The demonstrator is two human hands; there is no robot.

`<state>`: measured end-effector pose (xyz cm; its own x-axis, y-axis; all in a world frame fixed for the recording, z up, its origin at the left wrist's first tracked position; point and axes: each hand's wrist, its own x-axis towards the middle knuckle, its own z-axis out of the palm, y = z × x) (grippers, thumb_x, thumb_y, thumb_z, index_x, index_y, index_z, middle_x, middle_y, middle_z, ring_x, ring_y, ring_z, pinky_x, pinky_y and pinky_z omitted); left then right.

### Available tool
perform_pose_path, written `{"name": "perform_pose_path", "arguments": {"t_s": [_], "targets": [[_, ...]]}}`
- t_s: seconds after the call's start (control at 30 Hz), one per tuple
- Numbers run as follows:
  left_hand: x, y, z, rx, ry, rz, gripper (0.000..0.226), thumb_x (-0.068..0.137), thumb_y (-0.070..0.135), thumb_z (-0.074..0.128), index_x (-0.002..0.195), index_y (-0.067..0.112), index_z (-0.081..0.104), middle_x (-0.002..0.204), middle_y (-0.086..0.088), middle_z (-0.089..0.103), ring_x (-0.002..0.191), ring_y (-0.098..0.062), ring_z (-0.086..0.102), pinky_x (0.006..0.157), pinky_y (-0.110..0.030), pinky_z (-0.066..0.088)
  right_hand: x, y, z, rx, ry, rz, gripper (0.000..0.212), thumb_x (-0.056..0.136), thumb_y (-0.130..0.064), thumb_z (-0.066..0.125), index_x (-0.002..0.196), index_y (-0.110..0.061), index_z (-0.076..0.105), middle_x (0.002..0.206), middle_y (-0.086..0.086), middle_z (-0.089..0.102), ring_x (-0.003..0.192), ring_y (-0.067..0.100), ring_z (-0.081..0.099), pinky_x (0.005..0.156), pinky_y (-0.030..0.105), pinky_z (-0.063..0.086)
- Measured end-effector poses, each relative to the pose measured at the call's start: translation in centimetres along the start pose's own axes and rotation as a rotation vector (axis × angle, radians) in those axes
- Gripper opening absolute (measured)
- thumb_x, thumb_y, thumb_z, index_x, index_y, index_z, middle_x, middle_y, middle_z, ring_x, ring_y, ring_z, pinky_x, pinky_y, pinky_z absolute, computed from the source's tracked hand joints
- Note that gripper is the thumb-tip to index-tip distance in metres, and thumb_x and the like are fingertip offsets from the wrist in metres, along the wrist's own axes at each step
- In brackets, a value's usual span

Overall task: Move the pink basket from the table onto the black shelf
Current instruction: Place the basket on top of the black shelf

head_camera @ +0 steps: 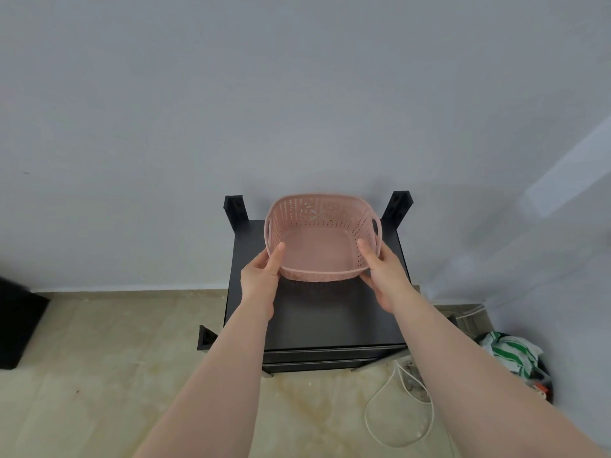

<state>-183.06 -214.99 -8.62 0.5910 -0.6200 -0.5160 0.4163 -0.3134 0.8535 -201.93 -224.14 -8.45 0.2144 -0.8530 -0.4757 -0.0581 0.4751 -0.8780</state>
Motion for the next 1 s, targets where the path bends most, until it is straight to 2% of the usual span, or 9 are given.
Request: {"name": "perform_pose_path", "arguments": {"t_s": [0.2,0.5,0.77,1.0], "targets": [[0.05,0.05,0.04,0.000,0.008,0.001,0.043,0.082,0.041,0.073,0.120,0.019,0.071,0.112,0.002,0.073,0.114,-0.020,0.064,0.107,-0.039,0.045,-0.30,-0.24,0.06,0.011,-0.006,-0.006,0.051,0.096,-0.035,0.063,0.145,-0.023,0.054,0.133,0.000,0.067,0.122,0.020,0.062,0.101,0.037,0.053],[0.07,-0.04,-0.10,0.011,-0.014,0.010,0.046,0.078,0.045,0.074,0.117,0.020,0.073,0.112,0.002,0.075,0.113,-0.018,0.065,0.106,-0.039,0.046,0.08,0.06,-0.06,0.005,-0.001,-0.006,0.051,0.096,-0.037,0.064,0.144,-0.025,0.055,0.134,-0.001,0.068,0.123,0.021,0.063,0.107,0.043,0.051],[0.23,0.02,-0.11,0.025,-0.020,0.026,0.046,0.079,0.047,0.074,0.117,0.021,0.073,0.111,0.004,0.074,0.112,-0.016,0.065,0.107,-0.037,0.045,-0.03,-0.16,0.02,0.013,0.000,-0.005,0.050,0.096,-0.035,0.063,0.144,-0.024,0.055,0.133,0.000,0.068,0.122,0.021,0.063,0.106,0.042,0.051],[-0.18,0.21,0.01,0.065,0.007,0.015,0.055,0.082,0.052,0.068,0.125,0.018,0.069,0.119,0.000,0.072,0.116,-0.018,0.063,0.108,-0.037,0.044,0.13,-0.12,-0.21,0.012,-0.026,-0.036,0.049,0.096,-0.037,0.064,0.142,-0.023,0.057,0.132,-0.001,0.069,0.121,0.019,0.065,0.104,0.041,0.053]]}}
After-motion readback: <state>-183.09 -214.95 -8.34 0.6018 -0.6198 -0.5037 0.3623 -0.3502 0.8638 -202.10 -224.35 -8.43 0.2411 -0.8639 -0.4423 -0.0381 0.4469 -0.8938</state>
